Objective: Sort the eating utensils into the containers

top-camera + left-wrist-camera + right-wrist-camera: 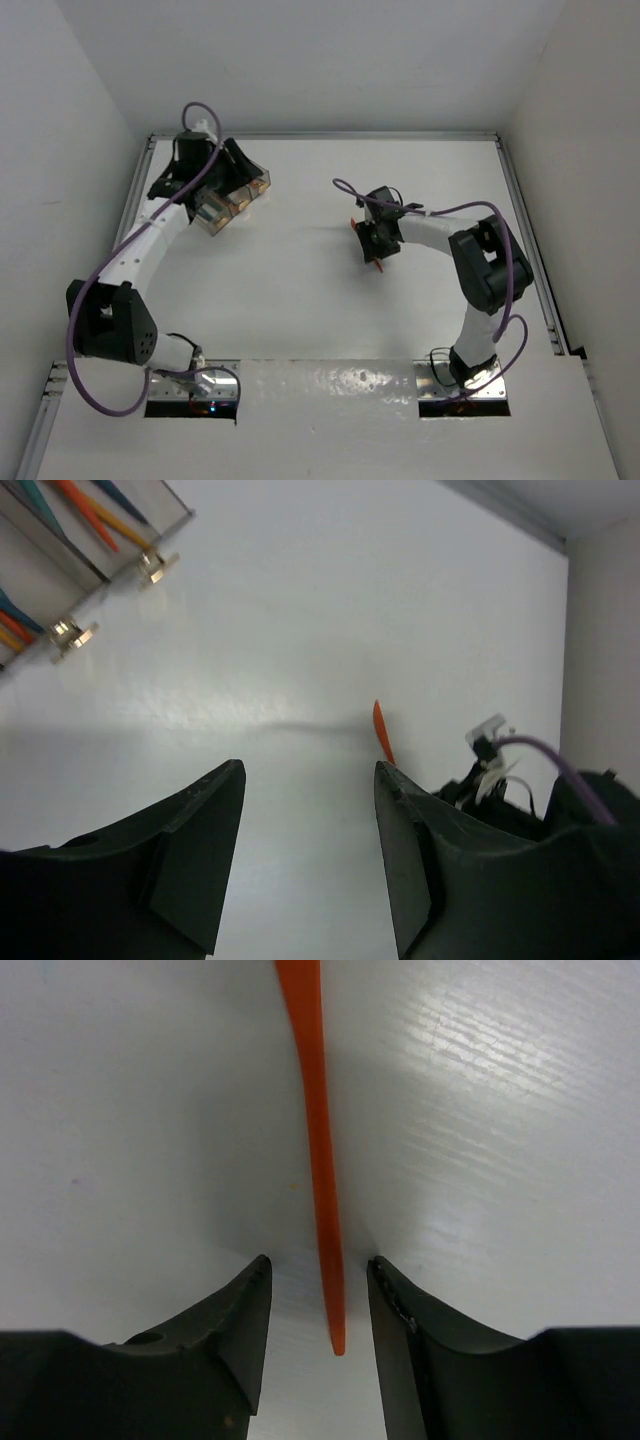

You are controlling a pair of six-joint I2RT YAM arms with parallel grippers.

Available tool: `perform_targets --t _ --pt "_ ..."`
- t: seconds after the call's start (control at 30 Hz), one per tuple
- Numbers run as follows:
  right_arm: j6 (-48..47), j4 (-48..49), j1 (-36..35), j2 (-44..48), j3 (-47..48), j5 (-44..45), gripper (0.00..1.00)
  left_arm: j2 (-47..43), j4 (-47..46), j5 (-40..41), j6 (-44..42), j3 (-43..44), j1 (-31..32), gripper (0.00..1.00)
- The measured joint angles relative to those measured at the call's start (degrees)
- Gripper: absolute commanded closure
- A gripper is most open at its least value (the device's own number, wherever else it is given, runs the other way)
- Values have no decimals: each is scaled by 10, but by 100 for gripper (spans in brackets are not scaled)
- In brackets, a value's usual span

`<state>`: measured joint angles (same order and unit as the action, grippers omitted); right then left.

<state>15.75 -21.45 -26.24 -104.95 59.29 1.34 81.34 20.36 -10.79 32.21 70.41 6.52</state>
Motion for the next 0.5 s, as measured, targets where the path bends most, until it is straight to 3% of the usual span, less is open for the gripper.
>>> perform_targets --t 0.07,0.1,0.23,0.5 --pt "-3 1 0 -9 9 -1 66 -3 2 3 0 -20 33 47" --pt "-3 4 0 -11 11 -1 77 -3 4 7 2 -30 47 47" --pt "-3 13 1 -14 12 -6 100 -9 3 11 12 -82 95 47" --pt "12 36 -2 28 -30 -40 100 -9 -50 -24 35 -137 188 44"
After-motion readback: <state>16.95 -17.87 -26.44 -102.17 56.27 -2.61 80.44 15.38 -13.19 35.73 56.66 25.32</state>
